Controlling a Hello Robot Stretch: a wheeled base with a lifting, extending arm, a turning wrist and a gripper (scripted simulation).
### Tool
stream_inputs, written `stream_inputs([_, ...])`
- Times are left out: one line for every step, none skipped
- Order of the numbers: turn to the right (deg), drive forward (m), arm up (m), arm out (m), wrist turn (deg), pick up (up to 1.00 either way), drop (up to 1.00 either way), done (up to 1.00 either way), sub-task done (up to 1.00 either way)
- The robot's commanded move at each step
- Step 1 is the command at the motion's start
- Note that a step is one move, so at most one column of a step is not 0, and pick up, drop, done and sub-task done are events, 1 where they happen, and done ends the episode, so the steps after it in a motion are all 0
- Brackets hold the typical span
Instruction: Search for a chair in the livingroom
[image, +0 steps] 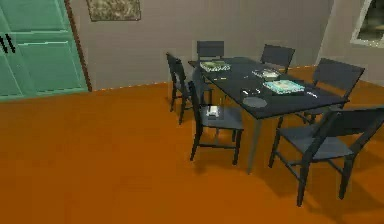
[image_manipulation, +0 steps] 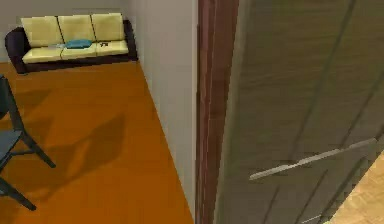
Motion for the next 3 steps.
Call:
stream_inputs([45.0, 0.0, 0.0, 0.0, 0.0, 0.0, 0.0, 0.0, 0.0])
stream_inputs([21.0, 0.0, 0.0, 0.0, 0.0, 0.0, 0.0, 0.0, 0.0])
stream_inputs([0.0, 0.65, 0.0, 0.0, 0.0, 0.0, 0.0, 0.0, 0.0])
